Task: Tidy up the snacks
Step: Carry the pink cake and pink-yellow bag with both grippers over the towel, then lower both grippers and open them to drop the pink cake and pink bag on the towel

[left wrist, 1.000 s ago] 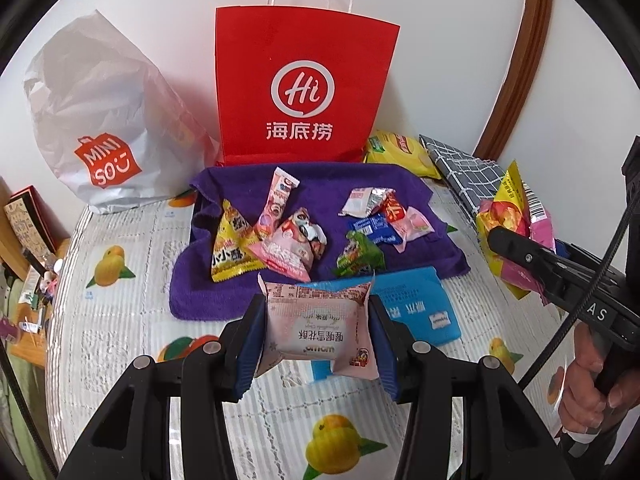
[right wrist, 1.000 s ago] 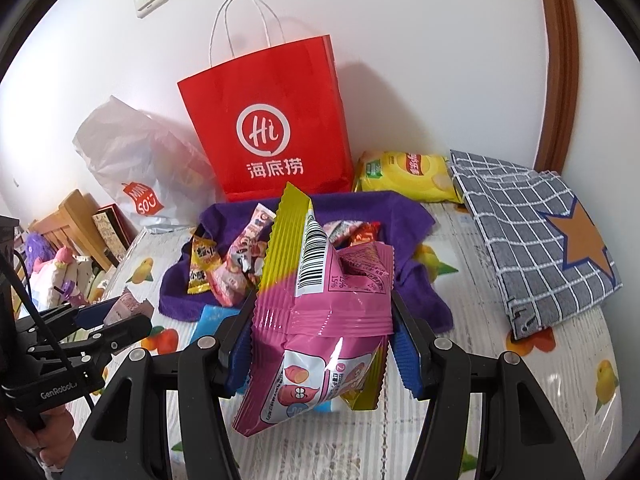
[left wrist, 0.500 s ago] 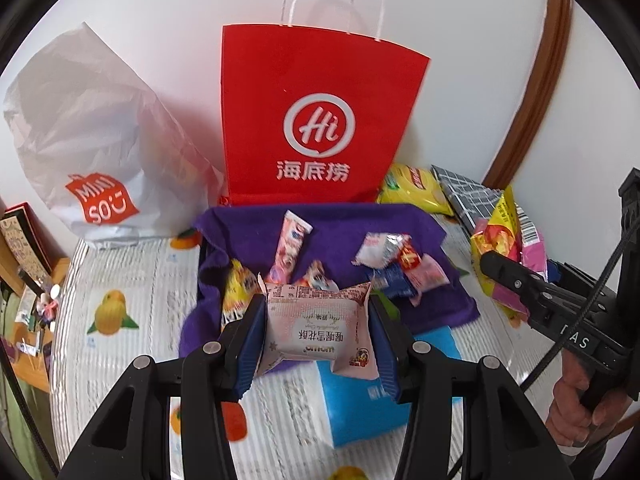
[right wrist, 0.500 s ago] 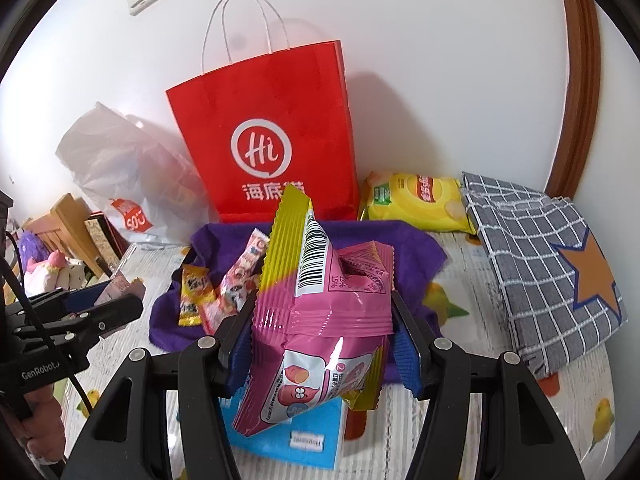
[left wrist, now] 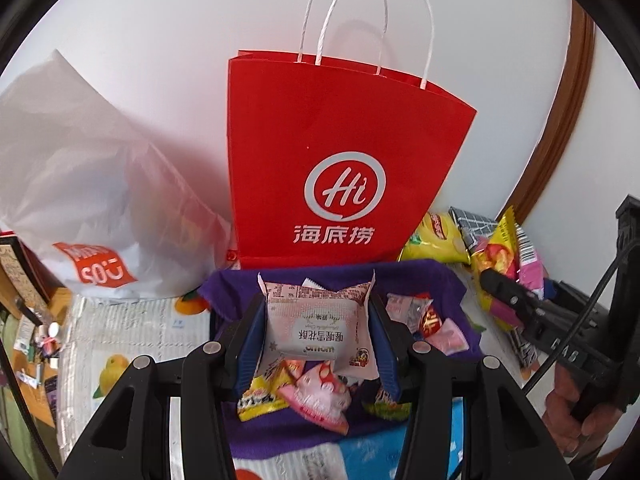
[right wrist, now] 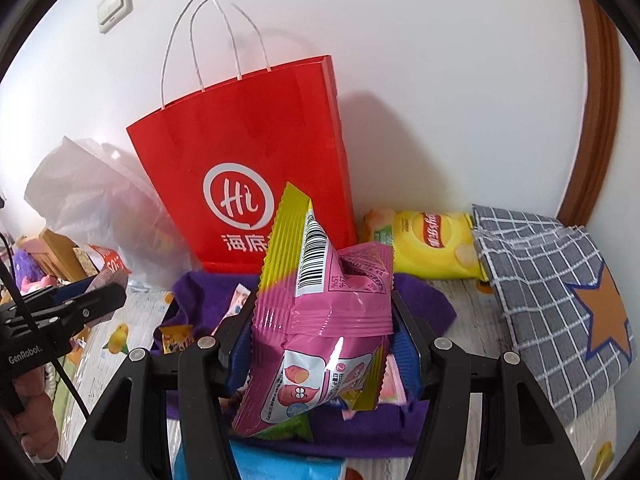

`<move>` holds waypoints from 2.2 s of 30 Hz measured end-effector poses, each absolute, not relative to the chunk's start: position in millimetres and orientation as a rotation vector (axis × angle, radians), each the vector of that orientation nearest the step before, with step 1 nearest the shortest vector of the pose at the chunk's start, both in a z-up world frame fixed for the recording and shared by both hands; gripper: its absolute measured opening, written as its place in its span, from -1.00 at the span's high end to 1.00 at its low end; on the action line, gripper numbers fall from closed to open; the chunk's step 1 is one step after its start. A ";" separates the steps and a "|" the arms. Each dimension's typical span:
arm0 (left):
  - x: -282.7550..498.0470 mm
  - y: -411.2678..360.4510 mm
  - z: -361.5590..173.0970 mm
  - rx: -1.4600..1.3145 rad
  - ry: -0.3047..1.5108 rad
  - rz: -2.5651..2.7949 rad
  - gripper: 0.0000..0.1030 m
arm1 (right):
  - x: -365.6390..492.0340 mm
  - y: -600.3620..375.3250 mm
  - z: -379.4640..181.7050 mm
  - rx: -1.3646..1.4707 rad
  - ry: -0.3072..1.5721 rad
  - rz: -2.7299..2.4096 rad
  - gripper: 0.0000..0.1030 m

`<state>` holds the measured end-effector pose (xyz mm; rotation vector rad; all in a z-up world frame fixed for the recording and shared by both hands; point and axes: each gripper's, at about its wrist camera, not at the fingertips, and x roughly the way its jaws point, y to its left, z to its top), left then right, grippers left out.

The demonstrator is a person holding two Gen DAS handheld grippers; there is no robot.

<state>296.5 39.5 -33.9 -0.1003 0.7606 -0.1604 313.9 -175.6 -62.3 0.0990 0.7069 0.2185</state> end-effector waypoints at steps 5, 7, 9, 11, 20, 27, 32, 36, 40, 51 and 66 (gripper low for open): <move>312.1 37.9 -52.1 -0.116 0.791 -0.185 0.09 | 326.3 -171.2 -83.2 0.094 0.735 0.230 -0.15; 318.6 36.4 -64.2 -0.110 0.824 -0.189 0.09 | 331.3 -170.7 -93.1 0.097 0.756 0.235 -0.15; 323.5 34.4 -71.1 -0.100 0.844 -0.185 0.09 | 338.2 -169.6 -102.0 0.083 0.786 0.233 -0.15; 325.8 34.8 -74.1 -0.106 0.851 -0.187 0.09 | 341.8 -170.8 -107.0 0.078 0.787 0.222 -0.15; 331.5 39.4 -81.4 -0.117 0.869 -0.165 0.09 | 350.4 -181.2 -117.7 0.098 0.813 0.208 -0.15; 334.3 38.7 -82.4 -0.116 0.881 -0.167 0.09 | 351.6 -182.3 -120.7 0.089 0.816 0.202 -0.15; 336.6 37.9 -86.2 -0.114 0.894 -0.165 0.09 | 355.2 -184.3 -127.0 0.088 0.835 0.187 -0.15; 339.6 37.8 -91.4 -0.113 0.912 -0.159 0.09 | 358.5 -185.5 -132.9 0.087 0.855 0.180 -0.15; 340.8 36.4 -94.3 -0.111 0.923 -0.162 0.09 | 359.9 -184.0 -137.0 0.082 0.871 0.181 -0.15; 347.0 31.1 -107.2 -0.113 0.976 -0.171 0.09 | 362.2 -178.0 -142.0 0.046 0.906 0.187 -0.15; 352.0 18.0 -119.8 -0.075 1.027 -0.174 0.08 | 364.7 -175.4 -149.1 0.022 0.945 0.195 -0.16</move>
